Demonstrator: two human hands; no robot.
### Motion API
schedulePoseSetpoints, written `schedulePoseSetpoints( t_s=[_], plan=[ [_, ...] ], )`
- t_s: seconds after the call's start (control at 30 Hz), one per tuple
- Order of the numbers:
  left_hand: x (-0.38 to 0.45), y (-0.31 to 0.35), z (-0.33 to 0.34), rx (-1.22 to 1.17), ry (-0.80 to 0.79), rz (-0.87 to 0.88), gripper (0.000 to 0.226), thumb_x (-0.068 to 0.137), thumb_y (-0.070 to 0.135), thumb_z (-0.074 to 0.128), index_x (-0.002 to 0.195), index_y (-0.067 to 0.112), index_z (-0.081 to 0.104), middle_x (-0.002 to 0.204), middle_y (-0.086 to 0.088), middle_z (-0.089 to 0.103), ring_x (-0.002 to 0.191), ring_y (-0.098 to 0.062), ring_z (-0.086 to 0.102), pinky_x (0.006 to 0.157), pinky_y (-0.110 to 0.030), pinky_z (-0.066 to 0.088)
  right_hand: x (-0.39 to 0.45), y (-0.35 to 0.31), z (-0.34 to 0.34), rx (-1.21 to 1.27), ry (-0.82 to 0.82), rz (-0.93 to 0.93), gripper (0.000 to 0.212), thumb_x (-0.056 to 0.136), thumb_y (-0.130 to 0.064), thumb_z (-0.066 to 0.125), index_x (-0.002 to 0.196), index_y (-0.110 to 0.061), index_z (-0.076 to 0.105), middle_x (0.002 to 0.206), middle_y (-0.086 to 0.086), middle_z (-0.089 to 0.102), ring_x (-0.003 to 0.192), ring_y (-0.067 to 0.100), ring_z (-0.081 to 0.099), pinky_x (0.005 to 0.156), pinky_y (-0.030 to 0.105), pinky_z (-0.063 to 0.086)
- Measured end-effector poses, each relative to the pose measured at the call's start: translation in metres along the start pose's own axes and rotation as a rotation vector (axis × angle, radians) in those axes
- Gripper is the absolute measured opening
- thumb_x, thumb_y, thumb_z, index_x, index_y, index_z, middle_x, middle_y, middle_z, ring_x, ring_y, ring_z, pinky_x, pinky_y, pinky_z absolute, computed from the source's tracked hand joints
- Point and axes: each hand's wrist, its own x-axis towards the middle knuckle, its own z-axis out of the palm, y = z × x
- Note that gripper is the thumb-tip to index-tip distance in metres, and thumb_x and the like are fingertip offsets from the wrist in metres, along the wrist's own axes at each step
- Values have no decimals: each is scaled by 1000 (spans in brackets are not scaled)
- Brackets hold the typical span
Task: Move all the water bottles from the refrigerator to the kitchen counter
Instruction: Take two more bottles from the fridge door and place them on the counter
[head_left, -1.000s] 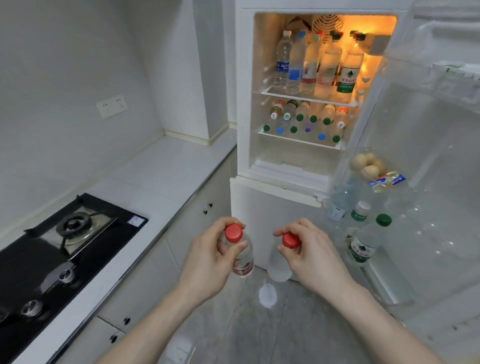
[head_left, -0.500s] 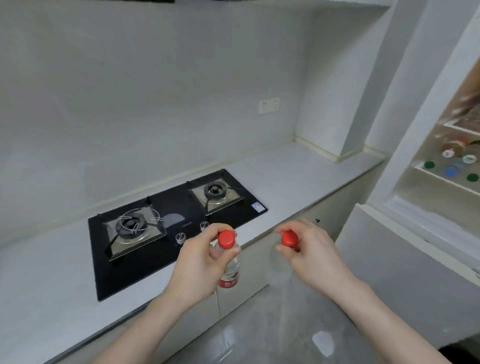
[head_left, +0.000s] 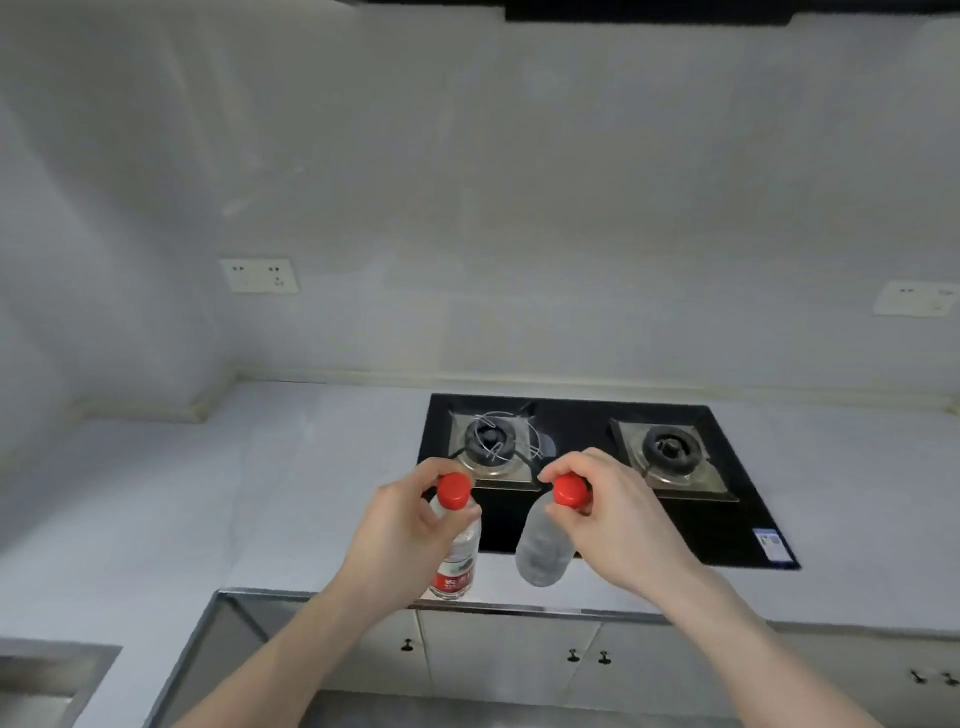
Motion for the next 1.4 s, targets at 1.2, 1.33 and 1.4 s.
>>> schedulePoseSetpoints(
  t_s=[1.2,1.33,1.4],
  plan=[
    [-17,-193,-273,187,651,-506,27,87,24,79,101,40,62,98,19,72,65,-13,67,64,-29,58,236,-243,275,19,-586,-556,17,92,-26,75,96,-36,61,102,-21,59,93,1,59,75,14,44],
    [-20,-227,-319,252,592,-516,25,87,32,79,104,39,62,101,24,70,70,-9,67,70,-26,58,243,-281,317,5,-602,-539,20,92,-25,75,93,-38,60,102,-21,59,93,0,59,74,13,42],
    [-23,-246,-343,274,553,-526,26,88,35,79,106,39,62,102,23,68,74,-9,67,73,-28,58,244,-301,338,6,-609,-533,21,92,-24,76,91,-38,60,101,-20,59,93,1,59,75,15,43]
  ],
)
